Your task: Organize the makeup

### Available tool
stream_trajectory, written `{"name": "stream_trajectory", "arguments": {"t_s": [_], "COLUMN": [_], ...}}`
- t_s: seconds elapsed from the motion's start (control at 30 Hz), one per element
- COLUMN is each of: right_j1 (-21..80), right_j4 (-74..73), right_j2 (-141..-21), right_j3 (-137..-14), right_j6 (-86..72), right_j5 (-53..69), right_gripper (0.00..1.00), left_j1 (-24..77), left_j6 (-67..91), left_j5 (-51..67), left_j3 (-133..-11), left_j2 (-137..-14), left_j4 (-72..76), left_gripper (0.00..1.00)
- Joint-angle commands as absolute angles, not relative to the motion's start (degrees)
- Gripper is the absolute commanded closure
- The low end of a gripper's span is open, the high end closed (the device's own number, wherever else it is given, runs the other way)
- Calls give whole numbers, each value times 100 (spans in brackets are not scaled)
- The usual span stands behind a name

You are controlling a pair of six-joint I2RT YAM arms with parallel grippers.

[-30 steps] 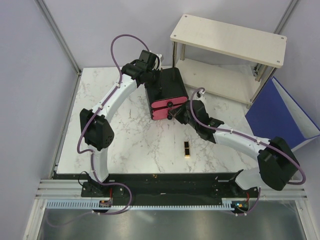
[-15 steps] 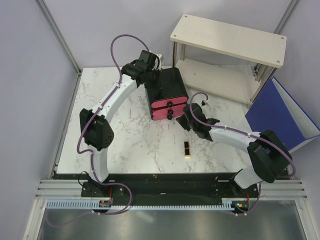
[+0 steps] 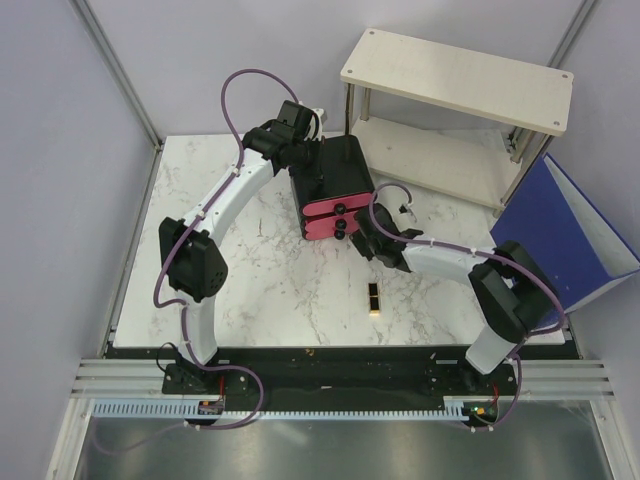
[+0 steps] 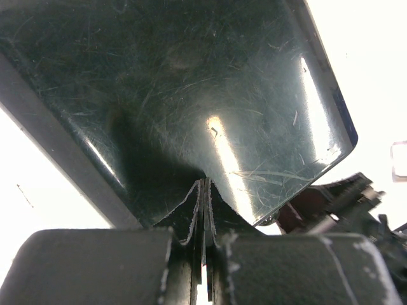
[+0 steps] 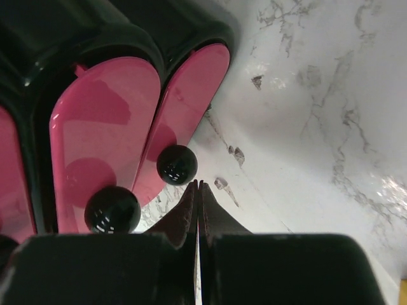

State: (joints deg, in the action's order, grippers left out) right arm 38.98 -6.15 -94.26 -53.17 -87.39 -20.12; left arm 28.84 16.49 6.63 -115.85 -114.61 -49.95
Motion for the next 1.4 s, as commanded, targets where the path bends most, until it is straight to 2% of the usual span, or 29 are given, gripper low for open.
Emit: {"name": "stream_trajectory", "arguments": {"t_s": [0.0,0.23,0.4,0.67,0.77,0.8,0.83,0.9,0.93,0.97,1.07,1.2,1.37], "right_j1": [3920,3964,3964,3964,3964,3964,3964,3964,3955,3938,3894,3876,3858], "right_j4": [-343,-290,-316,-387,-45,635,920,1866,2229,2537,3601,4909,5343], "right_j2": [-9773,-10019,-10002,-9554,-9378,-9300,-9255,-9211,-9237,-9290,-9658,-10325,-10564], "right_j3": [-5870,-6477,-6425,-5661,-5362,-5074,-4906,-4354,-4168,-4018,-3596,-3358,-3279], "right_j6": [-8798,-8447,-8446,-8500,-7877,-7657,-7673,-7917,-7997,-8120,-8446,-8683,-8780], "right_j5": [-1925,-2013,-1925,-1521,-1205,-1117,-977,-897,-853,-748,-476,-212,-342], "right_gripper": [100,100,100,100,100,100,97,81,72,58,37,32,29], "left_j1": [2892,2892,2883,2874,2874,2874,2874,2874,2874,2874,2874,2874,2874], "left_j6": [1362,1380,1380,1389,1397,1397,1397,1397,1397,1397,1397,1380,1362], "left_j5": [580,589,571,589,589,589,589,589,598,598,598,571,554], "left_j3": [-11373,-11355,-11355,-11338,-11311,-11312,-11294,-11276,-11268,-11259,-11268,-11268,-11241], "left_j2": [-11549,-11540,-11549,-11558,-11549,-11558,-11558,-11549,-11558,-11549,-11540,-11531,-11505], "left_j4": [-5564,-5572,-5572,-5572,-5572,-5572,-5572,-5572,-5564,-5572,-5564,-5572,-5572], "left_gripper": [98,98,98,98,98,98,98,98,98,98,98,98,98]}}
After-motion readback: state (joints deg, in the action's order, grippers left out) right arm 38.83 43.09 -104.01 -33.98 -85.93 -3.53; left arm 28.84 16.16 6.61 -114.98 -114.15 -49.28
